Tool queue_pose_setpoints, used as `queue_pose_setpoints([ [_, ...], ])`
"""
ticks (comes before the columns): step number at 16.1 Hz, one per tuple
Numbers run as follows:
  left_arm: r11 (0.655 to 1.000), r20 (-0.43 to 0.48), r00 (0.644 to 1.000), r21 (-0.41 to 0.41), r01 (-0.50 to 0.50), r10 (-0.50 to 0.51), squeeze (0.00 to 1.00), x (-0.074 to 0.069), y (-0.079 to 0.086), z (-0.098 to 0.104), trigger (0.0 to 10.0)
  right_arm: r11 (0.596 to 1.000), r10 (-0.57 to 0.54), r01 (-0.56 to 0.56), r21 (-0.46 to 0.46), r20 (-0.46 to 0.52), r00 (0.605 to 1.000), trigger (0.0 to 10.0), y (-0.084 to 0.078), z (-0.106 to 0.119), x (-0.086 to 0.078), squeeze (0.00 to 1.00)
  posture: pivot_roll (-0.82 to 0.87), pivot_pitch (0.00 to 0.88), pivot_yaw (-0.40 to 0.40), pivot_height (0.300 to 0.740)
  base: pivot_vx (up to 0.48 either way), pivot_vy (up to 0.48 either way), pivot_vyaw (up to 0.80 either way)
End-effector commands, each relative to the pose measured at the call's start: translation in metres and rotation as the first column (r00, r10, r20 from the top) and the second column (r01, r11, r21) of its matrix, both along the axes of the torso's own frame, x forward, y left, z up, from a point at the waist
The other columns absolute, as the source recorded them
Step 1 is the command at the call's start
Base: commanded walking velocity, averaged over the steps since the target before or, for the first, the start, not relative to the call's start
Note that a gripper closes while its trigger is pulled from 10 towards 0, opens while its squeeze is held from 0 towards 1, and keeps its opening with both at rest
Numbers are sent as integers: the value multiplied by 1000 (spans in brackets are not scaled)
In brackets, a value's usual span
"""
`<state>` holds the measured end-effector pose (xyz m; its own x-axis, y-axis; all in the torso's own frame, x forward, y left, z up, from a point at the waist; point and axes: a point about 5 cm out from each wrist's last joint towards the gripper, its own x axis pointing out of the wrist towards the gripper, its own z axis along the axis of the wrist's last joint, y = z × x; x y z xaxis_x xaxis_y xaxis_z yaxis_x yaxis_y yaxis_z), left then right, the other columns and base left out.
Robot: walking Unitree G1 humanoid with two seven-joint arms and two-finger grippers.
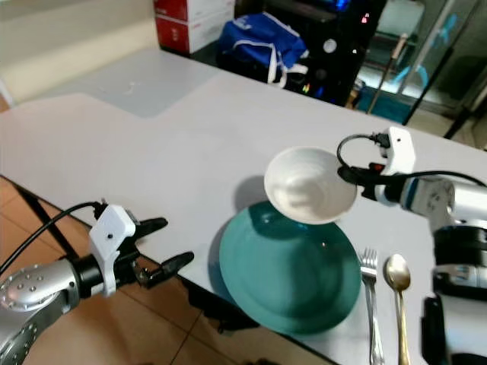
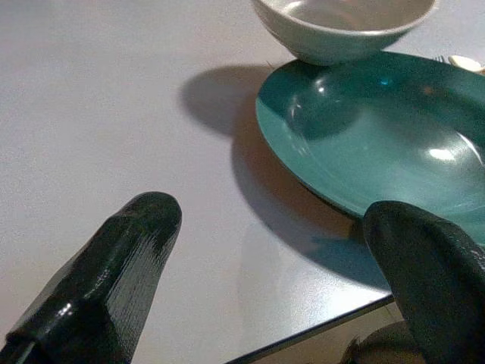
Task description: Setting the table
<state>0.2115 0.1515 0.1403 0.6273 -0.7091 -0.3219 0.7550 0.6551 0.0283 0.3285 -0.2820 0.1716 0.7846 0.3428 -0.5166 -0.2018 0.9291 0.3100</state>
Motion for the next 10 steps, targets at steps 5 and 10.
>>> queue_pose_setpoints([
  [5,1000,28,999,-9,16,-16,0,0,1,6,10000,976,199,-196,93,-24,980,0,20,8,-26,0,-10,0,-73,740,0,0,0],
  [10,1000,28,999,-9,24,-24,0,0,0,7,10000,959,278,-284,-19,-155,948,0,29,-16,-46,0,-11,0,-70,740,0,0,0],
])
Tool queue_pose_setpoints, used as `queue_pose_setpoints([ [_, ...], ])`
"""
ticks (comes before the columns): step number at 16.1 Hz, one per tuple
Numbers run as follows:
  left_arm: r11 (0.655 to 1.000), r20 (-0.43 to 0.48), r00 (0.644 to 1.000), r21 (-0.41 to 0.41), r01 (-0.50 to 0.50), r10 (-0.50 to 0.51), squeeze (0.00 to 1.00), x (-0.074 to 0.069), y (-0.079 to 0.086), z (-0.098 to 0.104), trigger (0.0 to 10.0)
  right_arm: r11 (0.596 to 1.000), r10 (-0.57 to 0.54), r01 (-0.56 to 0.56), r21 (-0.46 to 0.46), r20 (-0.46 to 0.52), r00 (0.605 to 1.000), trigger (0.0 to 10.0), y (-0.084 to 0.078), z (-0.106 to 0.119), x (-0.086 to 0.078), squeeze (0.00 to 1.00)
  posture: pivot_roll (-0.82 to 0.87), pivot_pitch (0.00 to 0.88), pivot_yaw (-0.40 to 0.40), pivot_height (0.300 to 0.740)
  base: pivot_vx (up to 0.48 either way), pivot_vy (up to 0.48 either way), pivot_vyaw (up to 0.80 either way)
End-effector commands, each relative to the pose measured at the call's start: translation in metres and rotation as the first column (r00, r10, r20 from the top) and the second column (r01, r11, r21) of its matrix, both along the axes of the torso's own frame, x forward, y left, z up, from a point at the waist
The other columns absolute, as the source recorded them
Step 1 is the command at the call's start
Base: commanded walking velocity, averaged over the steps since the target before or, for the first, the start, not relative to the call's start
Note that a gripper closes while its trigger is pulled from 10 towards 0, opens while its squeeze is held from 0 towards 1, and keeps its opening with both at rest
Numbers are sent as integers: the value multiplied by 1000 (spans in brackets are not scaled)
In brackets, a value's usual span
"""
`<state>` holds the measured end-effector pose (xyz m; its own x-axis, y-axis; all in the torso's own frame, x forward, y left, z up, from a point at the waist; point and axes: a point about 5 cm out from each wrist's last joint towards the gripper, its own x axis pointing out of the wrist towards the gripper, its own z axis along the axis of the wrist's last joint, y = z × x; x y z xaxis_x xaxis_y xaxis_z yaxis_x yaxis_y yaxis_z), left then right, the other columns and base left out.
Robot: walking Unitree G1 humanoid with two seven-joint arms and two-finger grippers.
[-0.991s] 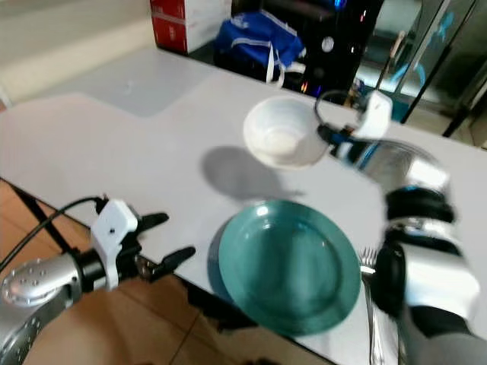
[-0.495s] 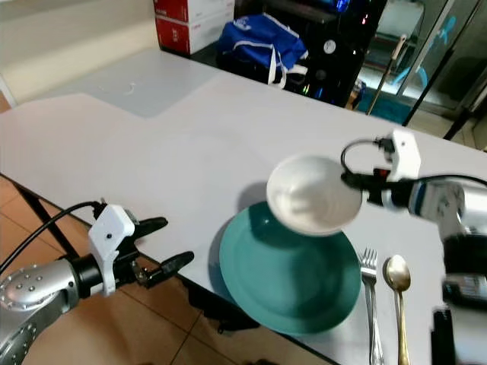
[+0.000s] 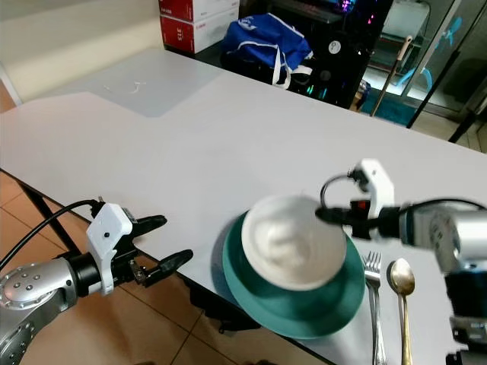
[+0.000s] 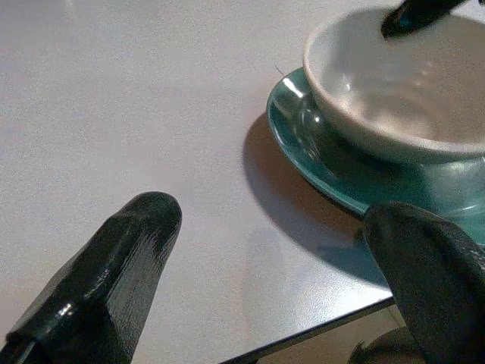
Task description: Setting the table
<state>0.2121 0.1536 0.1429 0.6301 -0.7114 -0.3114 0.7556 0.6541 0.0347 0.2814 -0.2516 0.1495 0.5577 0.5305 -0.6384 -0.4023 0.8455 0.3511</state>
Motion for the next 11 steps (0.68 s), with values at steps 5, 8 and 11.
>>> queue_pose_setpoints([
  [5,1000,15,1000,0,20,-20,0,0,-2,4,10000,990,-121,122,-71,16,993,0,-22,-1,6,0,-11,0,-69,740,0,0,0],
  [8,1000,19,1000,0,20,-20,0,2,-2,3,10000,956,-262,270,-117,84,962,0,-45,-1,17,0,-11,0,-68,740,0,0,0],
  [11,1000,17,1000,1,21,-21,0,2,-2,3,10000,957,-269,278,-85,107,957,0,-45,3,21,0,-10,0,-67,740,0,0,0],
])
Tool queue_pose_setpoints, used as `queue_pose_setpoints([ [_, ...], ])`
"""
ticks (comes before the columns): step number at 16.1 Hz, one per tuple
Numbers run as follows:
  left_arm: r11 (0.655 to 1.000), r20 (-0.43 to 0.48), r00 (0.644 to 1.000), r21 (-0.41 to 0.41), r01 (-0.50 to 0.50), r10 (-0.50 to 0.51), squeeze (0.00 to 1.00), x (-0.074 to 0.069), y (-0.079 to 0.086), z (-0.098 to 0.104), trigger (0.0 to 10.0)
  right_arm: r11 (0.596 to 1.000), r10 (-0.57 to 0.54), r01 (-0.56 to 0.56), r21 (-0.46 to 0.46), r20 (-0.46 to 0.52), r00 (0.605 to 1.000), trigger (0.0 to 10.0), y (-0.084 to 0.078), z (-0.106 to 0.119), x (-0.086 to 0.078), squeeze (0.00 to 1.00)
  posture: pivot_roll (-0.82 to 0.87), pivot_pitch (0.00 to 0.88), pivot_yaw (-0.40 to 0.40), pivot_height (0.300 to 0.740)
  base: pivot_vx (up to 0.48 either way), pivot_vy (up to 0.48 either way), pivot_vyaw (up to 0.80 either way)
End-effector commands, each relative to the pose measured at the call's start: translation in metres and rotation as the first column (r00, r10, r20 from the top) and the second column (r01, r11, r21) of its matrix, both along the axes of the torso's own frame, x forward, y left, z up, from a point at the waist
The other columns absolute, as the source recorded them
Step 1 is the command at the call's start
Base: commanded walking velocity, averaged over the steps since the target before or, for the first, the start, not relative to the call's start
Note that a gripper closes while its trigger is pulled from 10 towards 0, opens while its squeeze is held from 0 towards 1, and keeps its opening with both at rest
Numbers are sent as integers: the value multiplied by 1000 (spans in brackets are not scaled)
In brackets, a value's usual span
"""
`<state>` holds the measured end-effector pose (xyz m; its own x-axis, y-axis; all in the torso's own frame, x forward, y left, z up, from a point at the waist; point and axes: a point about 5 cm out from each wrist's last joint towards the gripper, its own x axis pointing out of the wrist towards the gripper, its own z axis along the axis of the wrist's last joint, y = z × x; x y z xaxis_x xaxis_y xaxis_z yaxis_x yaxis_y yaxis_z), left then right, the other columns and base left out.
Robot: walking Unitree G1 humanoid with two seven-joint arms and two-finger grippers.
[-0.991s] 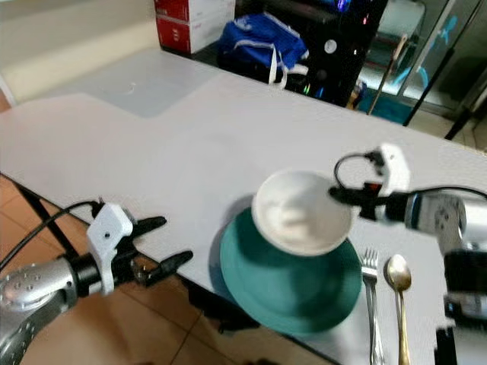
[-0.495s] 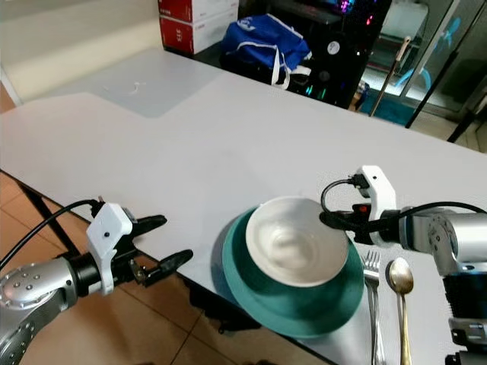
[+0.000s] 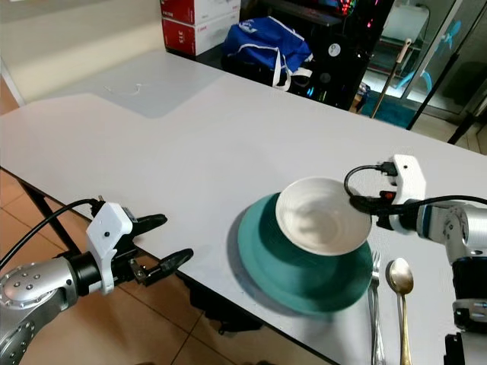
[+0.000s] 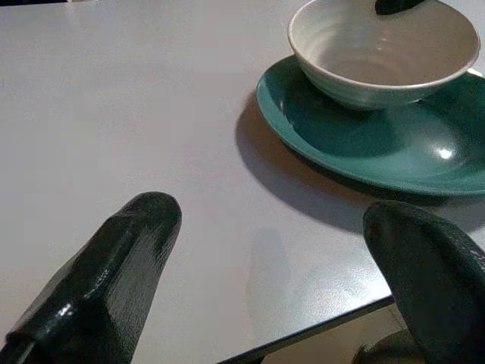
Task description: Setting the table
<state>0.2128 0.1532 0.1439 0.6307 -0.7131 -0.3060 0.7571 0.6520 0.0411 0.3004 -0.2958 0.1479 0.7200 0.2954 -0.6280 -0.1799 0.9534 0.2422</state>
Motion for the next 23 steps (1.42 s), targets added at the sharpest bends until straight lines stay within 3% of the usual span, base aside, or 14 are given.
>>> queue_pose_setpoints([
  [1,1000,9,1000,2,19,-19,0,1,-2,2,10000,1000,7,-7,1,15,1000,0,1,5,2,0,-10,0,-67,740,0,0,0],
  [4,1000,8,1000,-6,26,-26,0,1,-3,3,10000,985,151,-149,81,-12,989,0,20,-1,-7,0,-9,0,-66,740,0,0,0],
  [7,999,5,999,-13,36,-36,0,1,-5,4,10000,977,212,-207,51,-99,972,0,25,-15,-19,0,-10,0,-64,740,0,0,0],
  [9,999,5,999,-14,39,-39,0,1,-6,4,10000,979,203,-202,26,-106,973,0,24,-17,-19,0,-11,0,-62,740,0,0,0],
  [10,999,5,999,-15,40,-40,0,1,-6,4,10000,978,205,-207,-11,-94,974,2824,22,-18,-18,0,-11,0,-62,740,0,0,0],
  [11,999,6,999,-14,41,-41,0,1,-6,4,10000,976,215,-218,-25,-97,972,10000,23,-20,-18,0,-12,0,-62,740,0,0,0],
  [12,999,7,999,-15,40,-40,0,1,-6,5,10000,975,218,-221,-24,-97,971,10000,24,-21,-18,176,-11,0,-63,740,0,0,0],
  [13,999,7,999,-15,39,-39,0,1,-6,5,10000,977,206,-210,-37,-84,975,10000,23,-21,-16,961,-10,0,-63,740,0,0,0],
  [14,999,6,999,-15,39,-39,0,1,-7,5,10000,979,190,-195,-56,-83,978,10000,21,-21,-15,1000,-9,0,-62,740,0,0,0],
  [18,999,5,999,-14,38,-38,0,1,-7,5,10000,971,216,-223,-82,-90,972,10000,20,-14,-18,1000,-14,0,-59,740,0,0,0],
  [20,999,19,999,-9,32,-32,0,2,-6,6,10000,972,191,-198,-128,-59,980,10000,12,-6,-16,1000,-11,0,-60,740,0,0,0],
  [21,1000,69,998,13,-4,3,0,5,-4,9,10000,975,205,-201,-91,43,978,10000,7,18,-16,0,-7,0,-66,740,0,0,0],
  [23,999,109,993,-3,-47,47,0,10,-2,13,10000,973,229,-225,-44,143,963,10000,8,39,-18,0,-4,0,-68,740,0,0,0],
])
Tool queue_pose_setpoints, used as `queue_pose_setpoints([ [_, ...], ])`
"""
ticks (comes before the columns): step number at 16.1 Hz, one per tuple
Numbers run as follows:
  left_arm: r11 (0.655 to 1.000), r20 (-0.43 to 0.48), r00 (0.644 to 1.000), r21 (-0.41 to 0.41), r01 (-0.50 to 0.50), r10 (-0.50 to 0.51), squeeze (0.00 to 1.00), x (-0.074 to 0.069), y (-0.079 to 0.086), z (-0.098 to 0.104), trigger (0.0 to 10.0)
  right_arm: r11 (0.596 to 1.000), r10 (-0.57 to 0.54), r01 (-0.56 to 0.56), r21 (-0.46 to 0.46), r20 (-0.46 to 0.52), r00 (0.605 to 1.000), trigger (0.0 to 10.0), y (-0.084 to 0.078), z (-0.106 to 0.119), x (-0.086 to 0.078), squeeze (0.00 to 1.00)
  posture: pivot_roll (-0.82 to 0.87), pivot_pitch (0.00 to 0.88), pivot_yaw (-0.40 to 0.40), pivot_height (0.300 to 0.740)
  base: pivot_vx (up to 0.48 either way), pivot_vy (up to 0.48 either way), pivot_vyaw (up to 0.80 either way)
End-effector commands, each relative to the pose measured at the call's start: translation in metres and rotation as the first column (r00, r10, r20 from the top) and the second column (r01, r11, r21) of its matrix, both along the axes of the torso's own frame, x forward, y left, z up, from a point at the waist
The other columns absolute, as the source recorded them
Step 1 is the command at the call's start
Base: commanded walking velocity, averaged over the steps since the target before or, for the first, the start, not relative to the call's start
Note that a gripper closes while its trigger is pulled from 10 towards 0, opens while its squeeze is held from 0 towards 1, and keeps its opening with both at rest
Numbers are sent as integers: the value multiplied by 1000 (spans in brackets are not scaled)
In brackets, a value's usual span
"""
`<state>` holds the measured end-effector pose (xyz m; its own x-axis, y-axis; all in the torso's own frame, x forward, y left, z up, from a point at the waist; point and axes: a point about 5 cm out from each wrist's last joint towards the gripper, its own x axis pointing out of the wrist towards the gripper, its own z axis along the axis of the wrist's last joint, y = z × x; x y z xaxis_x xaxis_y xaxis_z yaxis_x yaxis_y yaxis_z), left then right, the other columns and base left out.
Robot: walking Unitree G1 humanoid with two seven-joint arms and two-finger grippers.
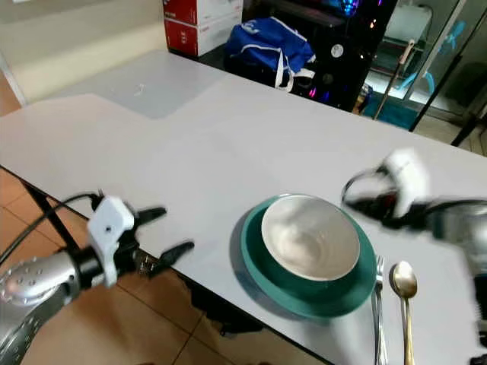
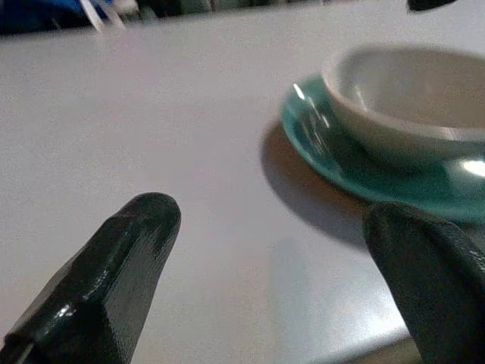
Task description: Setting the table
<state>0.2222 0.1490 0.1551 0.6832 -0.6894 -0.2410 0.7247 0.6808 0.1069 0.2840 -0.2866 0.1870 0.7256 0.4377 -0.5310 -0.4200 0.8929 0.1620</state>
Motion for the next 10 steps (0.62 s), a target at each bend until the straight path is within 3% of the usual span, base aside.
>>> queue_pose_setpoints([
  [1,998,30,998,13,-54,53,0,7,4,4,10000,999,25,-27,26,77,997,10000,2,14,-3,0,-1,0,-67,740,0,0,0],
  [3,972,105,969,51,-230,223,0,28,13,8,10000,1000,-6,10,-9,321,947,10000,18,26,8,0,1,0,-66,740,0,480,0],
  [4,958,142,954,78,-276,264,0,34,15,8,10000,995,-12,52,-85,418,909,10000,26,27,14,0,1,0,-66,740,0,480,0],
  [5,917,206,909,93,-387,362,0,48,20,12,10000,985,-36,120,-125,527,849,10000,49,28,23,0,1,0,-62,740,0,480,0],
  [6,884,253,870,99,-458,422,0,57,22,15,10000,987,-77,141,-77,543,836,10000,66,28,28,0,1,0,-62,740,0,480,0],
  [7,867,307,846,106,-486,437,0,64,19,21,10000,984,-125,175,-41,542,831,10000,89,25,35,0,5,0,-48,740,0,480,0],
  [8,865,316,836,83,-495,448,0,66,16,24,10000,985,-122,169,-34,557,822,10000,100,25,37,0,5,0,-48,740,0,480,0],
  [10,841,364,787,19,-541,498,0,69,15,35,10000,985,-171,137,103,595,785,10000,133,26,39,0,18,0,-57,740,0,480,-800],
])
